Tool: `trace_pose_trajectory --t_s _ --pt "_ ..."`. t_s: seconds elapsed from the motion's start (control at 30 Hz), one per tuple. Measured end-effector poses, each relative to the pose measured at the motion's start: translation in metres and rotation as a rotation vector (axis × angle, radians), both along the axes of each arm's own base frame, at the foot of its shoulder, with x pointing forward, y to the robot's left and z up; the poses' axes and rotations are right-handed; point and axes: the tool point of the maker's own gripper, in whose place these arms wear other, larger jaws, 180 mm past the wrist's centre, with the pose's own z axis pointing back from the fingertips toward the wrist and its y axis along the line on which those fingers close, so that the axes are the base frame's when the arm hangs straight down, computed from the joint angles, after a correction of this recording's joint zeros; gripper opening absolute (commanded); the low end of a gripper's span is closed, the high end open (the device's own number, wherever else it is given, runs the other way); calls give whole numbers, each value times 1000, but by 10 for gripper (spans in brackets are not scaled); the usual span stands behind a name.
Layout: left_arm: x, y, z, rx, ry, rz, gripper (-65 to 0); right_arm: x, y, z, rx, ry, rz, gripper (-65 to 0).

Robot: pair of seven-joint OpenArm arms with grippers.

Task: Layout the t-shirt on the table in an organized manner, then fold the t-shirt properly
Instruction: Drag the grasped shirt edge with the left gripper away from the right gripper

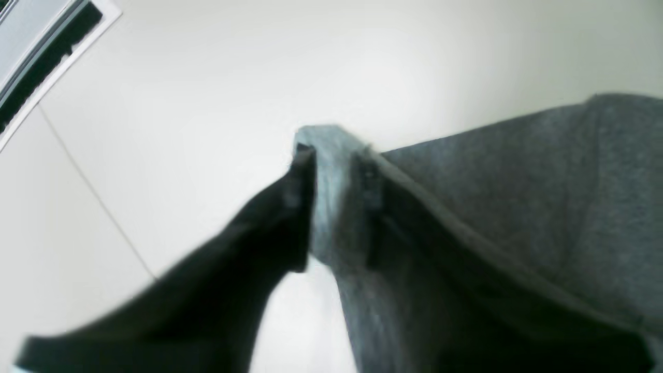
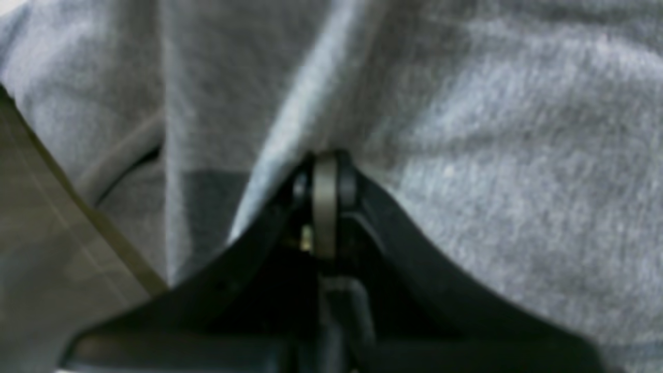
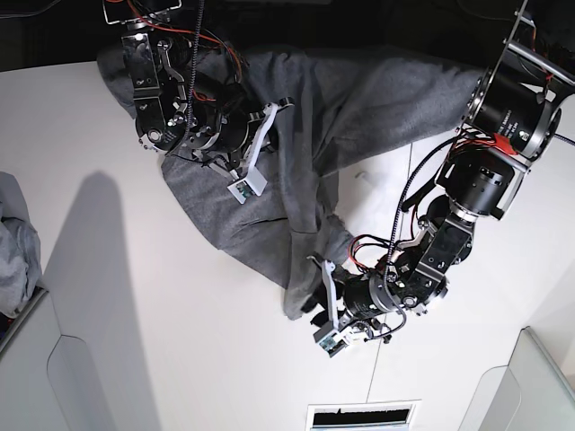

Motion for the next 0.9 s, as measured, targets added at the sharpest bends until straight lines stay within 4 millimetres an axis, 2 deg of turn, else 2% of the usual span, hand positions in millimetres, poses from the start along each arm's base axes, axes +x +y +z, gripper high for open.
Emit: trace_pose_trajectory --t_s 0.03,0.13,0.2,0.3,0.43,0.53,0.6,0.63,0.7,0.77,0.9 --pt "-5 -10 0 -16 12 -37 -343 0 0 0 0 0 0 -650" --pt "-10 -27 0 -47 22 -59 -338 0 0 0 0 0 0 -650" --pt "-7 -24 0 -44 14 -30 -338 0 0 0 0 0 0 -650" --pt "0 -2 -7 18 27 46 -339 0 0 0 -1 0 0 -650" --pt "-1 33 -17 85 52 85 -339 0 -2 -1 -12 -3 4 -650" --pt "-7 54 -26 101 70 112 -339 0 -2 -1 -17 -4 6 -650" --pt "-17 61 -38 97 99 126 -346 0 -2 -1 -18 -5 6 -650" --pt "-24 60 -45 97 114 125 -379 0 -3 -1 -20 -6 7 -650" --pt "-36 55 -56 81 131 116 -500 2 -3 -1 -20 -9 7 -650" --pt "-40 53 -61 71 129 135 -609 2 -2 -1 -18 -12 6 -650" --pt "-30 58 -51 70 92 156 -614 3 -2 0 -17 -14 5 -650"
